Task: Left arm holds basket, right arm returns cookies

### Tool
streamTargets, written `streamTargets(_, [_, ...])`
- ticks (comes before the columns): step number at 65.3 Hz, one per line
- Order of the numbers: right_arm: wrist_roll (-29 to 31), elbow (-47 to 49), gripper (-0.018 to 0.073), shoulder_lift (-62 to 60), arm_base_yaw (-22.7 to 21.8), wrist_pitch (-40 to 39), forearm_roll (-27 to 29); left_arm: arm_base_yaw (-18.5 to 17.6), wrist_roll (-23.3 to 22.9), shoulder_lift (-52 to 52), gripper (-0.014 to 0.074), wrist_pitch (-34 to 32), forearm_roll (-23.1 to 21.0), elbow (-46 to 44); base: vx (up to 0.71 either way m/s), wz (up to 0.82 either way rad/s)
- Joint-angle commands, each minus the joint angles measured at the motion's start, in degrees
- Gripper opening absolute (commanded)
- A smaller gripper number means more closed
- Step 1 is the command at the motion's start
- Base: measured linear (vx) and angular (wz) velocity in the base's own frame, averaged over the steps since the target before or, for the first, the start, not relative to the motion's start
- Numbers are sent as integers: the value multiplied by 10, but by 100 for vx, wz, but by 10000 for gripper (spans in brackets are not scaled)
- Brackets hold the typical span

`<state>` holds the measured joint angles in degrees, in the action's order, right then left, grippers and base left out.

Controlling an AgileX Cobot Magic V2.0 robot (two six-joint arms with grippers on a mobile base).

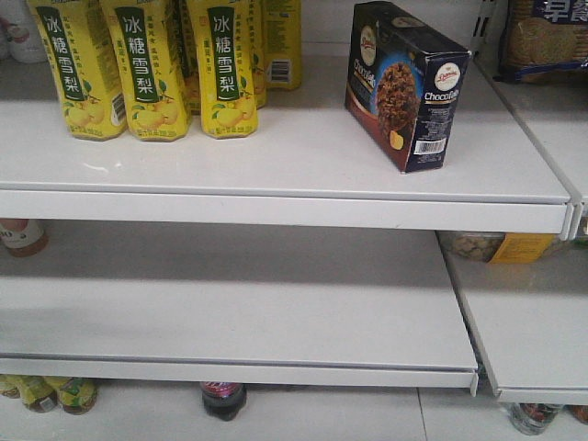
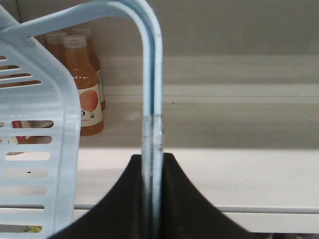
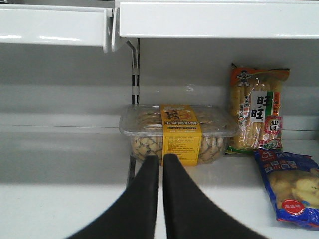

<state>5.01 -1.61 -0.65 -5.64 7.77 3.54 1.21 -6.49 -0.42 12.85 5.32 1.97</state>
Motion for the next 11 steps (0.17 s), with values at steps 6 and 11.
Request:
streamTargets(6, [5, -11, -3, -8, 1, -40, -2, -1, 10, -10, 0, -57, 6, -18, 0, 0])
streamTargets(11, [5, -11, -3, -8, 1, -40, -2, -1, 10, -10, 0, -57, 6, -18, 0, 0])
